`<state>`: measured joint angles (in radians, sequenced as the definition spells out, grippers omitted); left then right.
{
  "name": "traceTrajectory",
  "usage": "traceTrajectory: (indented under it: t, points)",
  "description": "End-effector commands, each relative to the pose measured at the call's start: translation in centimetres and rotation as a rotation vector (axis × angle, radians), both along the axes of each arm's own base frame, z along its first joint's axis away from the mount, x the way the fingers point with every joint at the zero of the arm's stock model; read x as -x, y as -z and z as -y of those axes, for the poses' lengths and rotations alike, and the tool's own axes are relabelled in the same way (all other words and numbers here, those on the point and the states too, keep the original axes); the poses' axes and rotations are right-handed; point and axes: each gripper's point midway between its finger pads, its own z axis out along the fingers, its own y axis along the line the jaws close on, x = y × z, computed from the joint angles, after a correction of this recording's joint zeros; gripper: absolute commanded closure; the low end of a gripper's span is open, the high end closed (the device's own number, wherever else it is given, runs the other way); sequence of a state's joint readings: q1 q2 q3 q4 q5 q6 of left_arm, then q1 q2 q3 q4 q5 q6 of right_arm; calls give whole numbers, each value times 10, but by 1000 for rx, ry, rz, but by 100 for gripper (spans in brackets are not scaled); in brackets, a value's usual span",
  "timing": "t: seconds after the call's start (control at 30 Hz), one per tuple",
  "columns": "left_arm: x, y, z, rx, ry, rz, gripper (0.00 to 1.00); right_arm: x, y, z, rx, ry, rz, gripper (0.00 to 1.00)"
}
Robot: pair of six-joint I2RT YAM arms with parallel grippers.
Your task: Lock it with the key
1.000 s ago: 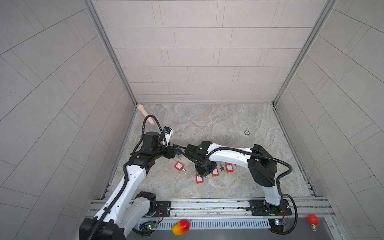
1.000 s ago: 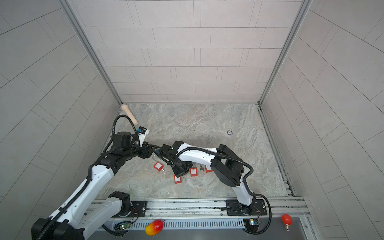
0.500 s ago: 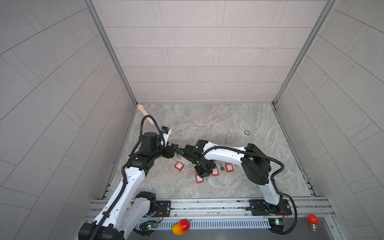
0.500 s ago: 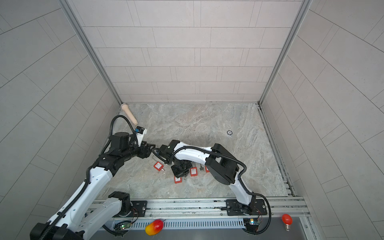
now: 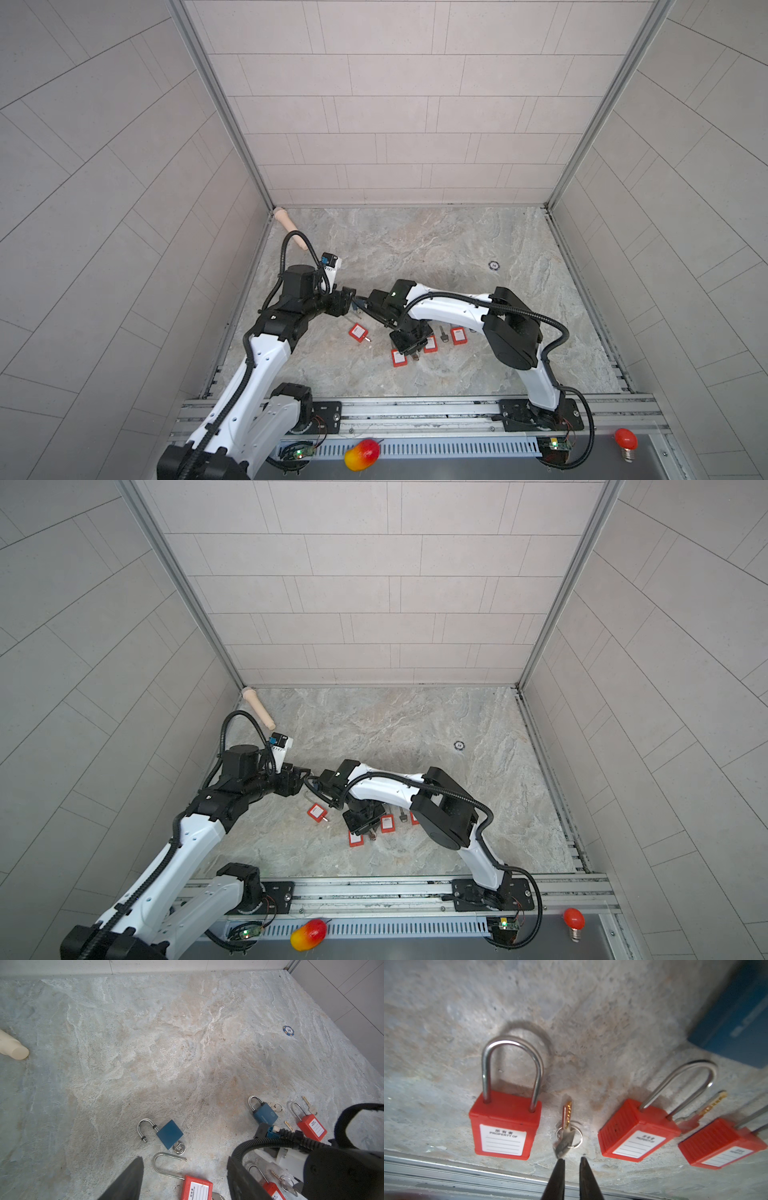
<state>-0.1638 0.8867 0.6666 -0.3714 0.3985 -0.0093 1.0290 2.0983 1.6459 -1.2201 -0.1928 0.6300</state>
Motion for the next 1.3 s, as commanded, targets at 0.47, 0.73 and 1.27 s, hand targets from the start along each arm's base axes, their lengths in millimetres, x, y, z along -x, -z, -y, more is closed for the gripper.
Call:
traceTrajectory:
  t: [0.47,0.73,1.27]
  points:
    - [-22,-43,-64,0,-422,21,16,-65,-91,-69,-291,-296,424,54]
    - [-20,-66,-105,48,-685,15,12,-57,-62,-118,-348,-355,244,52]
    - [-18,-94,-101,104,-671,53,12,-58,-21,-148,-381,-389,55,46]
